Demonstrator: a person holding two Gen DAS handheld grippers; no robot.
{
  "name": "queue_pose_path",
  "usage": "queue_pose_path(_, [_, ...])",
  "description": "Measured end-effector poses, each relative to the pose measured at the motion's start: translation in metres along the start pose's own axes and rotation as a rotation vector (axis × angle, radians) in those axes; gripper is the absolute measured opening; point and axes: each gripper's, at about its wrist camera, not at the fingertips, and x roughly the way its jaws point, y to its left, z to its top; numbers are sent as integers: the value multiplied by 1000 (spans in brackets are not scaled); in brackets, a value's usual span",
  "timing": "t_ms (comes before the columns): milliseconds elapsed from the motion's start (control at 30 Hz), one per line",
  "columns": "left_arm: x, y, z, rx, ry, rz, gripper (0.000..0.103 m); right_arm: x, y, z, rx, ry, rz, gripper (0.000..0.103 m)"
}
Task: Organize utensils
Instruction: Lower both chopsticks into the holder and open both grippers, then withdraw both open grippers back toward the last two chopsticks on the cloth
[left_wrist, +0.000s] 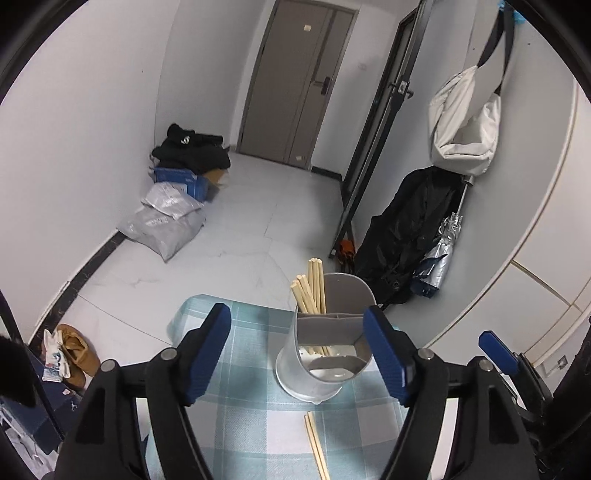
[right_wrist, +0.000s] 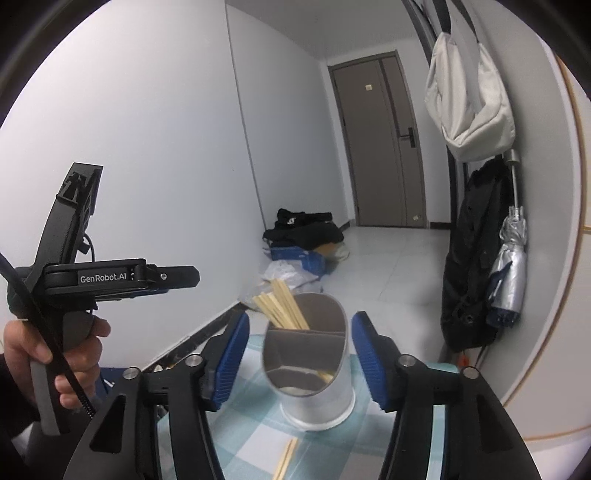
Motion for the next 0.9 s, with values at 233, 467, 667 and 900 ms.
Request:
queue_pose_path(233, [-22, -3, -19, 30, -97, 35, 85, -27, 14, -16, 42, -22, -41, 77])
queue_pose_path(467, [-22, -1, -43, 43, -115, 58, 91, -36, 17, -39, 90, -1, -75, 83])
queue_pose_path(667, [-18, 3, -66, 36, -110, 70, 91, -34, 18, -62, 103, 49, -104, 83])
queue_pose_path(900, [6, 14, -83, 13, -53, 74, 91, -24, 4, -86, 177, 150, -139, 83])
